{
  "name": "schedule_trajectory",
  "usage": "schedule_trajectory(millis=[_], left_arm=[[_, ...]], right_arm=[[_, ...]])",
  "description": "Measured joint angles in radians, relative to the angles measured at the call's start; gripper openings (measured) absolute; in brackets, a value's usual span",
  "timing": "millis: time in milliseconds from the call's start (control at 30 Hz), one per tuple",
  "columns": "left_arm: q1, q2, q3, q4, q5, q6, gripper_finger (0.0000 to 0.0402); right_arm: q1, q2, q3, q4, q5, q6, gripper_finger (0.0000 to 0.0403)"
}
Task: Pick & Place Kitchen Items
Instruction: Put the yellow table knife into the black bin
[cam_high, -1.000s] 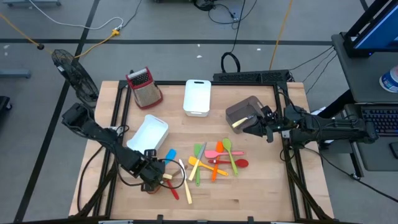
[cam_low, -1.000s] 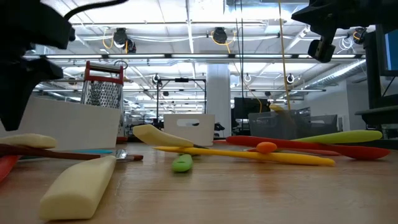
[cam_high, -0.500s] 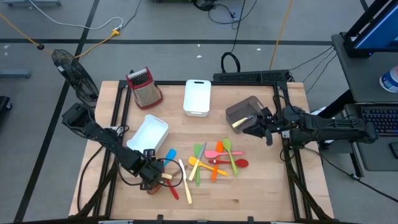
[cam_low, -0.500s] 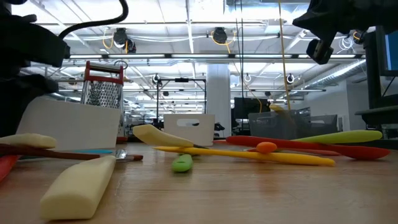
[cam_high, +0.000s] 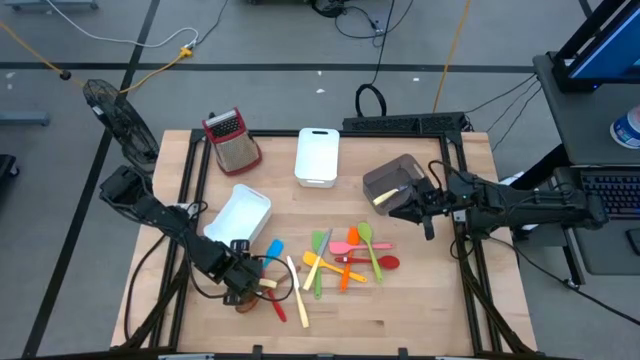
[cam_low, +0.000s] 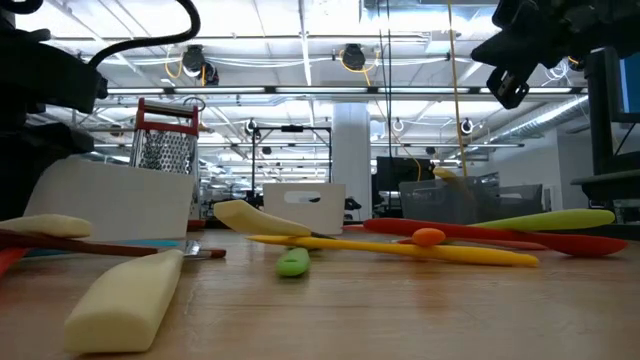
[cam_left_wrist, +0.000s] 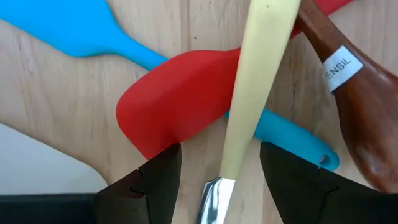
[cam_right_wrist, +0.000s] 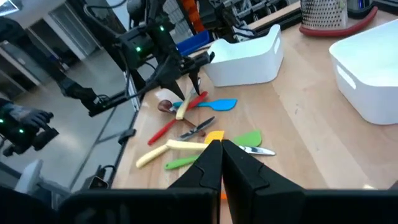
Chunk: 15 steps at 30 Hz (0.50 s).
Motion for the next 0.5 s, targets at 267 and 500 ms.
schedule_trajectory(millis=[267,500], left_arm=[[0.000,0.000,-0.013,0.010,-0.005,0.108,0.0225],[0.000,-0.002,-0.050,0.045,-0.015,0.095,0.0225]], right_arm=[[0.000,0.048,0.000,0.000,0.000,0.001,0.0004],[0.000,0.053,0.000,0.000,0.000,0.002,0.0004]])
